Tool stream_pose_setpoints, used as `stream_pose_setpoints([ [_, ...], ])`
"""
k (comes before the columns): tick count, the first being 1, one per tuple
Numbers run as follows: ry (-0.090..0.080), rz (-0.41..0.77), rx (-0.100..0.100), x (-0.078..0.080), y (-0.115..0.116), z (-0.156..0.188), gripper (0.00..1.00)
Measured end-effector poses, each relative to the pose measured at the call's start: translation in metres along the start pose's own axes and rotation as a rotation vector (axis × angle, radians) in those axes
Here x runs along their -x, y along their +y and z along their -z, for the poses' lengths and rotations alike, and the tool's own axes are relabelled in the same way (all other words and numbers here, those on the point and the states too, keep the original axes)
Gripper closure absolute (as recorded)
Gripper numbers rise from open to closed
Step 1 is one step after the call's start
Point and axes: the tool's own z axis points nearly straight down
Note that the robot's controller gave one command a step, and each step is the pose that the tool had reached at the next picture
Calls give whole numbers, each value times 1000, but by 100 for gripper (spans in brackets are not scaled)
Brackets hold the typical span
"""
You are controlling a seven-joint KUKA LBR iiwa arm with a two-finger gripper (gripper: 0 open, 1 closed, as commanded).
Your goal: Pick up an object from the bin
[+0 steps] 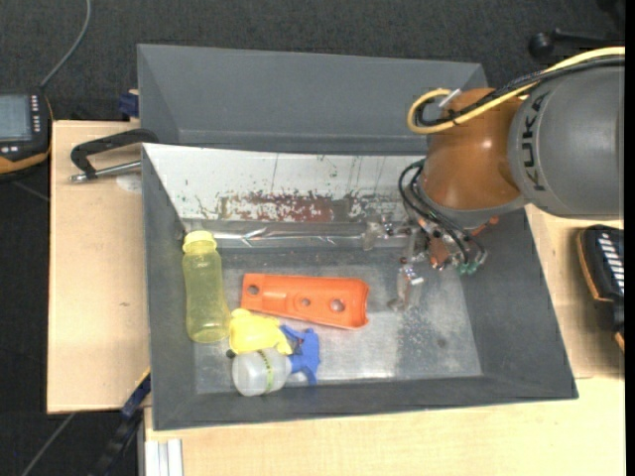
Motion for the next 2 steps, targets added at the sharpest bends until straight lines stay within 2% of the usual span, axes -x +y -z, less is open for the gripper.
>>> stream_pose_setpoints([
  [1, -6, 50, -2, 23, 72, -19, 0],
  [2, -2, 21, 0, 5, 102, -25, 100],
])
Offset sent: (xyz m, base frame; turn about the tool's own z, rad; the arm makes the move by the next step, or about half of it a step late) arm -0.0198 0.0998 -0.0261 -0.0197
